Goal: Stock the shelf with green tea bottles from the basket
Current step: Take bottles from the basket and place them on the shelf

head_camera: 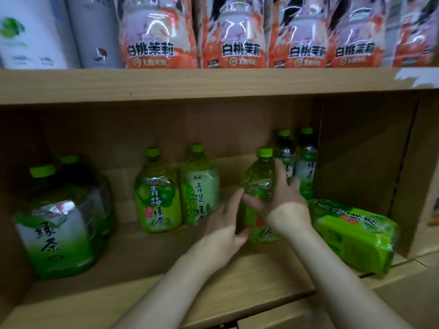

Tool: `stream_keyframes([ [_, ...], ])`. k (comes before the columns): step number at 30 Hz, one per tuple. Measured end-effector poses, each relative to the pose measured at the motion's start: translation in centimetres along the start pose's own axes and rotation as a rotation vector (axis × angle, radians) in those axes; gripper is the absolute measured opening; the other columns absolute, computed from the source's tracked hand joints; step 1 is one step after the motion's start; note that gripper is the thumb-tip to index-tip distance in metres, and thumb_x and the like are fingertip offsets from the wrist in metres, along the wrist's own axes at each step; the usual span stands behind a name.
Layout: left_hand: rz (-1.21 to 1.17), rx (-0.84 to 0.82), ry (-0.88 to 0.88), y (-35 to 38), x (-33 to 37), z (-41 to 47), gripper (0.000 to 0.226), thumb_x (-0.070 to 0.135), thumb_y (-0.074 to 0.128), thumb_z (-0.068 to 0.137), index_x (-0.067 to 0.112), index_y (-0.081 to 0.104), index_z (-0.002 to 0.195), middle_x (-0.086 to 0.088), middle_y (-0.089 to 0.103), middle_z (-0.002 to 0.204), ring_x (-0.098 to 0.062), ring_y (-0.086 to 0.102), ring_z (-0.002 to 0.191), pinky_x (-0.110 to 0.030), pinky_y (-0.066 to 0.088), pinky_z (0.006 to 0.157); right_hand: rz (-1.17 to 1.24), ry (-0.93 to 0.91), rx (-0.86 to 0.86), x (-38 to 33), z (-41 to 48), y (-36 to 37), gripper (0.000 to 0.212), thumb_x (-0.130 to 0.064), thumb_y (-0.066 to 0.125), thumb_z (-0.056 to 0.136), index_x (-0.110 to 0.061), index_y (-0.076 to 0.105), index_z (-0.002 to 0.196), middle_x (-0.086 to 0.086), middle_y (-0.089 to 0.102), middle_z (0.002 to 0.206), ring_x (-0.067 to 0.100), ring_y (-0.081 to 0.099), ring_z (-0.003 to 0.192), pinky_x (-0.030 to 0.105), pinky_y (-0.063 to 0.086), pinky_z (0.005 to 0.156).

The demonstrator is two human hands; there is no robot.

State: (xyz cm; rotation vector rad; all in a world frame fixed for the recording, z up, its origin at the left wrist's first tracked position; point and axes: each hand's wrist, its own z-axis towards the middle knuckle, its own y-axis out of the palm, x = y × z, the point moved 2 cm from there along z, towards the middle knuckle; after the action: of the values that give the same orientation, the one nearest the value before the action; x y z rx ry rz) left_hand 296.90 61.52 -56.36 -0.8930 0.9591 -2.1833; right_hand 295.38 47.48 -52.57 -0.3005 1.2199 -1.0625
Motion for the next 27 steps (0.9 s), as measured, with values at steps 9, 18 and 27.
stream_keyframes([
  [9, 0.306, 0.139, -0.056, 0.1, -3.0, 0.7, 0.079, 0.026, 0.073, 0.074, 0.035, 0.031, 0.141, -0.007, 0.034, 0.15, -0.032, 0.033, 0.137, -0.045, 0.036, 0.104, 0.038, -0.124, -0.118, -1.7, 3.5, 3.1, 0.093, -0.045, 0.062, 0.086, -0.037, -0.006, 0.149, 0.019, 0.021, 0.148, 0.041, 0.054, 0.118, 0.045, 0.045, 0.096],
  [18, 0.642, -0.014, -0.055, 1.0, -3.7, 1.5, 0.074, 0.018, 0.045, 0.095, 0.033, -0.003, 0.149, 0.003, -0.012, 0.159, -0.024, -0.007, 0.146, -0.058, -0.008, 0.111, 0.011, -0.189, -0.331, -0.3, 5.1, 3.1, 0.096, -0.009, 0.056, 0.088, -0.025, -0.014, 0.151, 0.017, 0.055, 0.134, 0.033, 0.056, 0.118, 0.035, 0.044, 0.098],
  [27, 0.503, -0.044, -0.041, 0.1, -3.0, 1.4, 0.07, 0.021, 0.052, 0.088, 0.041, 0.02, 0.147, 0.002, 0.006, 0.159, -0.025, 0.004, 0.144, -0.047, 0.006, 0.116, -0.759, 0.16, -0.483, 6.5, 0.3, -7.1, 0.107, -0.077, 0.06, 0.066, -0.032, 0.014, 0.151, 0.009, 0.035, 0.151, 0.034, 0.035, 0.136, 0.054, 0.032, 0.108],
])
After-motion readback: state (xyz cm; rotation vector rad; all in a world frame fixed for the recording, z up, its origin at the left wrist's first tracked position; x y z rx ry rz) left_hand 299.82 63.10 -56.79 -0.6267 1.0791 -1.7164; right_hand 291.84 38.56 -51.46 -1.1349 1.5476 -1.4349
